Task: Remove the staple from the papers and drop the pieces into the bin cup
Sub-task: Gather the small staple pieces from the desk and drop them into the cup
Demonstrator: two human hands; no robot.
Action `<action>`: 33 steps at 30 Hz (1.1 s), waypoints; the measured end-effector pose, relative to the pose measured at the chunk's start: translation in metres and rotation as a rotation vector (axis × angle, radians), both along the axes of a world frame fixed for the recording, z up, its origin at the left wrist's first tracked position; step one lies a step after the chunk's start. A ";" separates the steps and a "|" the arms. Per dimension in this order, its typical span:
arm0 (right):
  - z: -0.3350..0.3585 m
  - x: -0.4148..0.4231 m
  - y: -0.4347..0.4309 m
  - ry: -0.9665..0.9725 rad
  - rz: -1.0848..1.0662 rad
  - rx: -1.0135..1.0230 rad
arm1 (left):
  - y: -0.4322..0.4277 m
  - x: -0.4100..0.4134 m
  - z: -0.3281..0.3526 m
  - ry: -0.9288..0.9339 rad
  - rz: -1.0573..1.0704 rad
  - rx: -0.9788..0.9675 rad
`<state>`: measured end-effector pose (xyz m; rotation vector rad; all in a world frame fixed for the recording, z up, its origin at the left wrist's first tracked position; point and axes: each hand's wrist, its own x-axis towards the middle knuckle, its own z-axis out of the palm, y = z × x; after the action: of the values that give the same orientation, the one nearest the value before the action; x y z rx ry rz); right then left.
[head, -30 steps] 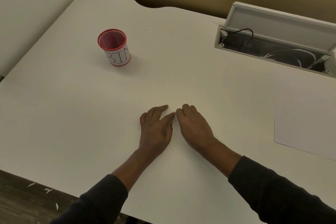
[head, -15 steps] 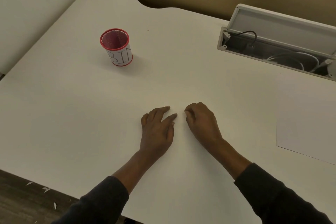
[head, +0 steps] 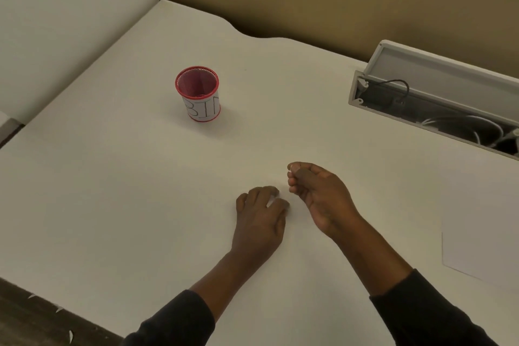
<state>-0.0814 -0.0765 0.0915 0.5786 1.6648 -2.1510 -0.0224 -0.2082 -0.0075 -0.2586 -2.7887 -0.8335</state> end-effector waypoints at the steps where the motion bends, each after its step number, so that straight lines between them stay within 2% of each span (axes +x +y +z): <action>1: 0.007 -0.009 -0.006 0.020 0.023 -0.012 | 0.002 0.002 0.000 -0.007 -0.008 0.001; 4: 0.032 -0.053 -0.041 0.128 0.121 0.003 | 0.001 0.003 0.003 -0.028 -0.014 -0.012; 7: 0.055 -0.103 -0.082 0.260 0.232 0.118 | 0.001 0.004 0.006 -0.034 -0.016 -0.019; 11: 0.070 -0.152 -0.134 0.443 0.389 0.460 | 0.002 0.006 0.008 -0.021 -0.015 -0.017; 15: 0.067 -0.181 -0.172 0.672 0.575 0.903 | 0.000 0.004 0.008 0.024 -0.021 -0.013; 21: 0.059 -0.199 -0.198 0.786 0.882 1.327 | -0.001 0.002 0.006 0.036 -0.018 -0.015; 26: 0.065 -0.200 -0.203 0.839 0.966 1.449 | 0.000 0.002 0.004 0.042 -0.020 0.001; 33: 0.065 -0.200 -0.202 0.893 0.993 1.480 | 0.000 0.001 0.004 0.045 -0.011 -0.003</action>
<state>-0.2816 -0.2788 0.1565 -0.9341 2.8562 -0.1444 -0.0210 -0.2080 -0.0037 -0.2899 -2.7491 -0.8162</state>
